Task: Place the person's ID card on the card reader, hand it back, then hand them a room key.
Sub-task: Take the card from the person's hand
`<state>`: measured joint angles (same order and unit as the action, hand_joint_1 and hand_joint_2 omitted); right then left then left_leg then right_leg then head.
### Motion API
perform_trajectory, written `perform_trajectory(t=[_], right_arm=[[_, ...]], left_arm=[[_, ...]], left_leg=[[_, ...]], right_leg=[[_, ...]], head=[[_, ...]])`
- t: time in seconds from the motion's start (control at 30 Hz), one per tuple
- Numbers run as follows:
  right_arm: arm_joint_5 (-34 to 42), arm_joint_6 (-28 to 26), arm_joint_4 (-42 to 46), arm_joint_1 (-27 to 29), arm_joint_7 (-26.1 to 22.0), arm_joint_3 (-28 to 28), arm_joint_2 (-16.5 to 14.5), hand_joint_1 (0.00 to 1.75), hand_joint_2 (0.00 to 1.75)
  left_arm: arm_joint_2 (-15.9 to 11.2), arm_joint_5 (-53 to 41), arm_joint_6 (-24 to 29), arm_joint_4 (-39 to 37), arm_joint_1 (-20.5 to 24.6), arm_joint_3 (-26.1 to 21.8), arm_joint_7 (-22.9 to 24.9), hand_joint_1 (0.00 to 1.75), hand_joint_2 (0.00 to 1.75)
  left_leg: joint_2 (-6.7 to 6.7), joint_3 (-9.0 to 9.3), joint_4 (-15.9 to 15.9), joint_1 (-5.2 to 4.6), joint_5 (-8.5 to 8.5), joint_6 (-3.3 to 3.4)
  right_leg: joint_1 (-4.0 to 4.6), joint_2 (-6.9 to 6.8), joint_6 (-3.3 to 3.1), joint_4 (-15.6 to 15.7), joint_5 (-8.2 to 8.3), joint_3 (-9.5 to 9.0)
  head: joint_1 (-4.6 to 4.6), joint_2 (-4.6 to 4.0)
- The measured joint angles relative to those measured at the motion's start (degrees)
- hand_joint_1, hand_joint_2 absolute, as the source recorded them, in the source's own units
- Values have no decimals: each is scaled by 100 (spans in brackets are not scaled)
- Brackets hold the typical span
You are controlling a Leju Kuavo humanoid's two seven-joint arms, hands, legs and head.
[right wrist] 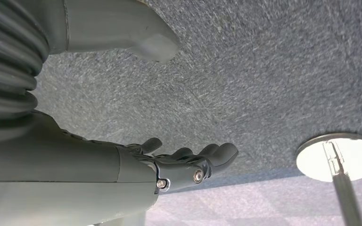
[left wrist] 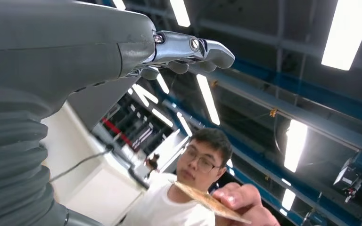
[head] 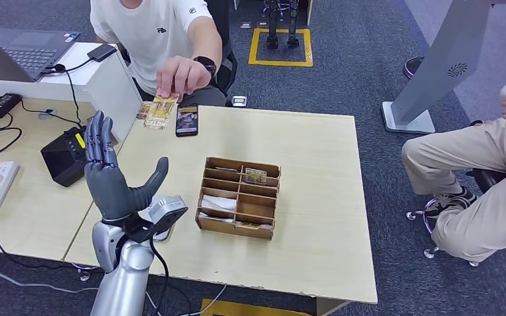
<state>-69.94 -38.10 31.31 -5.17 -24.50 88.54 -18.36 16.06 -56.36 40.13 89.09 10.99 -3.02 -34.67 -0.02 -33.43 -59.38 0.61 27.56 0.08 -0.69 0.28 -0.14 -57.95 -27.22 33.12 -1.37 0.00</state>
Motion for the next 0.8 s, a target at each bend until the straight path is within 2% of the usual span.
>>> perform_trajectory(t=[0.13,0.4,0.53,0.63,0.8], right_arm=[[-74,0,-111,-17,-41,0,32,0,175],[-136,0,-256,-46,-51,-1,67,0,175],[-178,0,-318,-56,-55,-2,84,0,175],[-187,0,-353,-62,-54,-2,90,0,175],[-190,0,-404,-73,-52,-2,107,0,175]], left_arm=[[44,-739,4,0,253,-50,281,0,175],[91,-1382,6,2,435,-59,567,0,175],[98,-1632,6,2,462,-58,708,172,175],[100,-1841,6,2,463,-54,884,175,175],[101,-1920,6,2,463,-52,828,175,175]], left_leg=[[0,0,0,0,0,0],[1,0,-1,0,0,0],[1,0,-1,0,0,0],[2,0,-1,0,0,0],[2,0,-1,0,0,0]], right_leg=[[0,0,-1,0,1,0],[0,1,0,0,0,1],[0,2,0,0,0,2],[0,3,0,0,0,2],[0,4,0,0,0,3]], head=[[0,0],[0,0],[0,0],[0,0],[-1,0]])
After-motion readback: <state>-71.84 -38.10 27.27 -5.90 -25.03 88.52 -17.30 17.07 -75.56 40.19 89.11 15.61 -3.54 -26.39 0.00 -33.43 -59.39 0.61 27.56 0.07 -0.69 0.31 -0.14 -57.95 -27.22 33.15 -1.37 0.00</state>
